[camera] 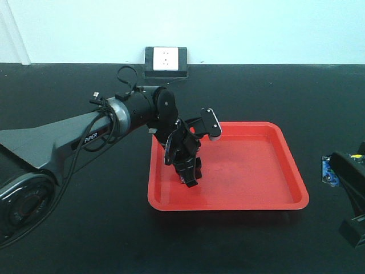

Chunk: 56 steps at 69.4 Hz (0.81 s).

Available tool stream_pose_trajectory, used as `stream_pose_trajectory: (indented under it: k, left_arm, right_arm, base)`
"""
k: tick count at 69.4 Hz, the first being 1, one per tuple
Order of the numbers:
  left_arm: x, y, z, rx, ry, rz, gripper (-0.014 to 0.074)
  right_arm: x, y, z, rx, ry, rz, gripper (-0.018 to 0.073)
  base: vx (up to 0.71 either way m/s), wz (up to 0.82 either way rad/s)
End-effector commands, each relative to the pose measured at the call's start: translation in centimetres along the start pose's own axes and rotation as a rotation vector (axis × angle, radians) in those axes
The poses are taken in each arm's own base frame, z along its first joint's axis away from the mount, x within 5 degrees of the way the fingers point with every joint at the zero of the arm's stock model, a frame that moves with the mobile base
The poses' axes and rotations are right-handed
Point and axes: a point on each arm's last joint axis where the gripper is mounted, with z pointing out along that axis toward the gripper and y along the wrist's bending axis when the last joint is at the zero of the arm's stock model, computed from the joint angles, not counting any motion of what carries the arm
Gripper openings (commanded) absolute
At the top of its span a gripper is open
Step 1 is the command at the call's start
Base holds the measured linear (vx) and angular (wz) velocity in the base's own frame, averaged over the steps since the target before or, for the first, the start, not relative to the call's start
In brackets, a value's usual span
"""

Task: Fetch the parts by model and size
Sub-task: 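Swing the left arm over the red tray and lower the red button, then open the left gripper to set the red button in the tray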

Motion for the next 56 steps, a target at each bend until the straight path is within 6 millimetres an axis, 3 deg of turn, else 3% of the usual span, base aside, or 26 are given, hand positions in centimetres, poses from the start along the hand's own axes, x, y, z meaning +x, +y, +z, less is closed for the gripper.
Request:
stream_pose_trajectory:
  k: [1,16,25,44,56]
  left_arm:
    - [-1.9,0.1,-3.3,-0.07,-0.086,0.02,-0.0006]
    - [-1.4,0.2,-3.3,-0.073,-0.033,0.044,0.002]
    - [-1.1,0.2,-3.3,-0.074,-0.004,0.049,0.0079]
    - [-1.1,0.0,-3.5,-0.061,0.002,0.02,0.037]
    - [-1.5,0.0,-4.8,-0.088,-0.022,0.008,0.0555]
  right_arm:
    - [-1.5,0.1,0.0,-0.012,-0.091,-0.012,-0.0002]
    - [-1.5,0.1,0.0,-0.012,-0.091,-0.012,-0.0002]
    - [-1.5,0.1,0.0,-0.012,-0.091,-0.012,-0.0002]
    - [-1.5,0.1,0.0,-0.012,-0.091,-0.012,-0.0002]
    - [-1.5,0.1,0.0,-0.011,-0.09,-0.012,-0.0002]
  base:
    - [0.0,0.0]
    - [0.0,0.0]
    - [0.0,0.0]
    - [0.0,0.0]
    - [0.0,0.0]
